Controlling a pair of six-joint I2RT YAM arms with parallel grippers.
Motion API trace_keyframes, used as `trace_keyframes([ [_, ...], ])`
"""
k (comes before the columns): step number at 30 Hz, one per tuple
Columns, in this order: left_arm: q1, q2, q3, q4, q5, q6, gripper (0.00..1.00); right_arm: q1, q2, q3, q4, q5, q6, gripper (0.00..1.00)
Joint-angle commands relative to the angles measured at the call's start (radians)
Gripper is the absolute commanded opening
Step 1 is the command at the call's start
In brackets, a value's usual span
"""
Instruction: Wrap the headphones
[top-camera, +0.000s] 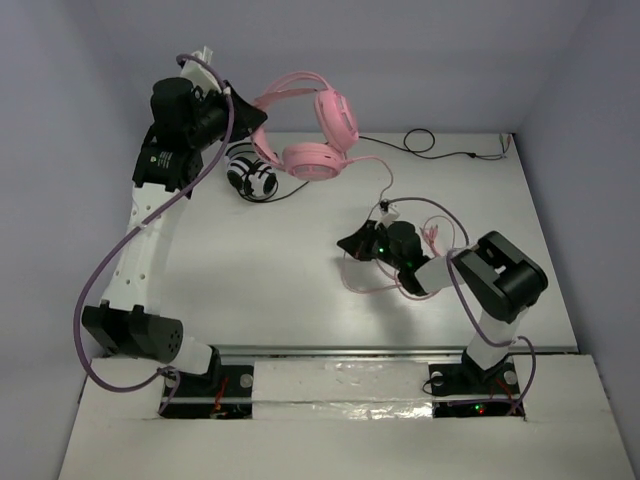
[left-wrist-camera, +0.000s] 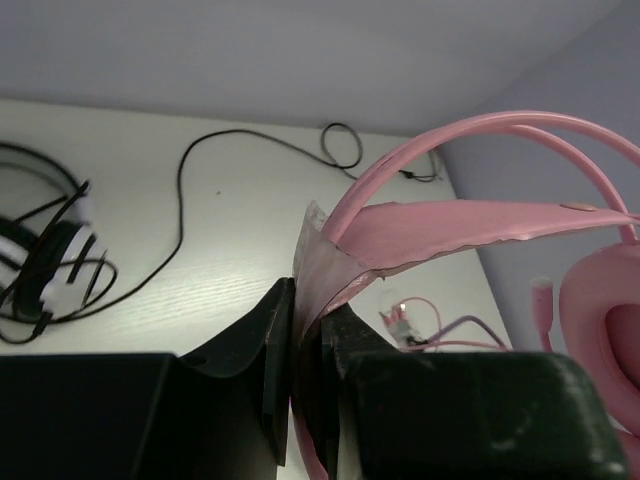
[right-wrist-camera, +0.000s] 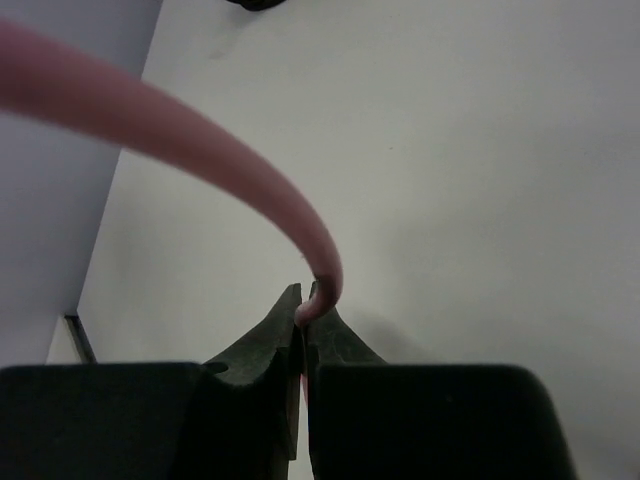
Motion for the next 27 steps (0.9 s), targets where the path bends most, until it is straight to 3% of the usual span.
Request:
trace_keyframes([
  [1,0.033,-0.055,-0.128,0.168,-0.122,-0.085,0.00,0.054,-0.116,0.052,-0.229,0.078,-0.003,0.00],
  [7,0.167,-0.076,-0.475,0.336,-0.159,-0.164,0.00,0.065,-0.213,0.159,-0.783,0.140,-0.123,0.00],
  [11,0.229,-0.102,-0.664,0.491,-0.131,-0.300,0.00,0.093,-0.209,0.193,-0.932,0.163,-0.161,0.00],
  [16,0.229,-0.223,-0.903,0.655,-0.187,-0.460,0.00,0.261,-0.120,0.352,-1.179,0.253,-0.230,0.00],
  [20,0.229,-0.317,-0.983,0.685,-0.268,-0.513,0.00,0.376,-0.058,0.484,-1.290,0.324,-0.266,0.00],
  [23,0.150,-0.407,-1.022,0.657,-0.447,-0.493,0.00,0.439,-0.028,0.566,-1.350,0.358,-0.301,0.00],
  [27,0.073,-0.449,-1.035,0.628,-0.493,-0.471,0.00,0.448,-0.056,0.591,-1.356,0.377,-0.330,0.00],
])
